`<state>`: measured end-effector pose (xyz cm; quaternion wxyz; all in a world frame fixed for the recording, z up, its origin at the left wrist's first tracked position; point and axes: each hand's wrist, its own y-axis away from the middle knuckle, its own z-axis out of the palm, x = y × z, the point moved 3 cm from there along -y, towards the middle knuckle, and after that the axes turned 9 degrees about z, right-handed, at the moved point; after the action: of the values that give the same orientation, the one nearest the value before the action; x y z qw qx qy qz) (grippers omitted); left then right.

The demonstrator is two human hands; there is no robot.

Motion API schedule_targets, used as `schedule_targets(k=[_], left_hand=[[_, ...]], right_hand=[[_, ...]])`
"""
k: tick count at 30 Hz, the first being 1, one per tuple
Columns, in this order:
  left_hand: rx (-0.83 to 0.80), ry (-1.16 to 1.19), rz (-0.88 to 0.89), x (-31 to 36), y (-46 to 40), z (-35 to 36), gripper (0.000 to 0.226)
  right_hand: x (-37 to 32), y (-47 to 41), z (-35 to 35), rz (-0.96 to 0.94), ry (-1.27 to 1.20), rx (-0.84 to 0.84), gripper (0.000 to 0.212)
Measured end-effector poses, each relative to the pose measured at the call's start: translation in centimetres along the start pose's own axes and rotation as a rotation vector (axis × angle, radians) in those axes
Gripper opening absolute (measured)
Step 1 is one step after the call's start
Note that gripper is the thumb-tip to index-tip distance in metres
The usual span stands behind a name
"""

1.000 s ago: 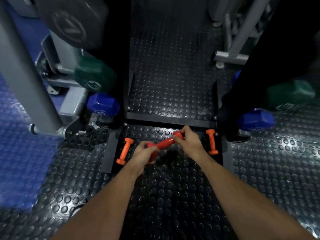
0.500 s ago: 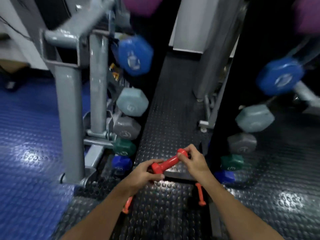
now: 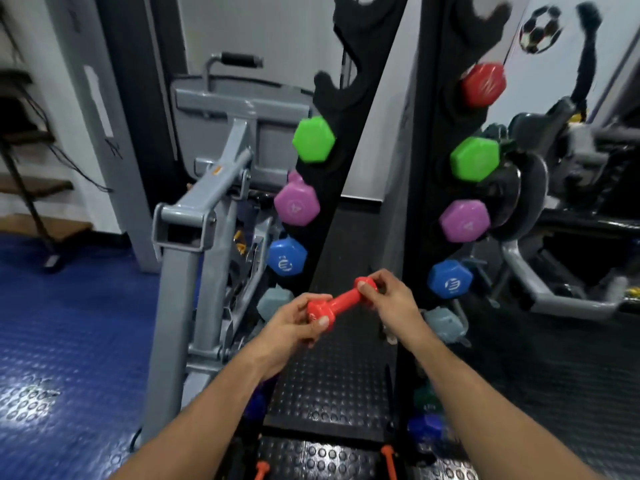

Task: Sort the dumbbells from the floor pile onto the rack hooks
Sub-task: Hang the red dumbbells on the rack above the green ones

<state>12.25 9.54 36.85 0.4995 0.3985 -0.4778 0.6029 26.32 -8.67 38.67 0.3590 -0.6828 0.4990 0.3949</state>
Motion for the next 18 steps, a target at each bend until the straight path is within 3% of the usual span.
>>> schedule_targets(k=[8,12,16,18], left_hand=[[0.072,0.001,0.255,10.3,0.3,3.1,0.041],[0.158,-0.029,0.380,16.0,0.3,4.3,0.038],[0.237,-0.145,0.490,21.0,0.4,4.4,0.036],[0.290,-0.205,0.528,23.6,0.7,4.6,0.038]], right_hand=[[-10.7,0.4,-3.6,-0.144,-0.009,0.056,0.013],[-16.3,0.2,-4.7,-0.199,-0.003,0.054,0.040],[-21.5,-1.1,-5.9,-0.185,-0.089,0.062,0.047],[-24.1,-2.2,-6.4,-0.176,-0.090,0.097,0.078]])
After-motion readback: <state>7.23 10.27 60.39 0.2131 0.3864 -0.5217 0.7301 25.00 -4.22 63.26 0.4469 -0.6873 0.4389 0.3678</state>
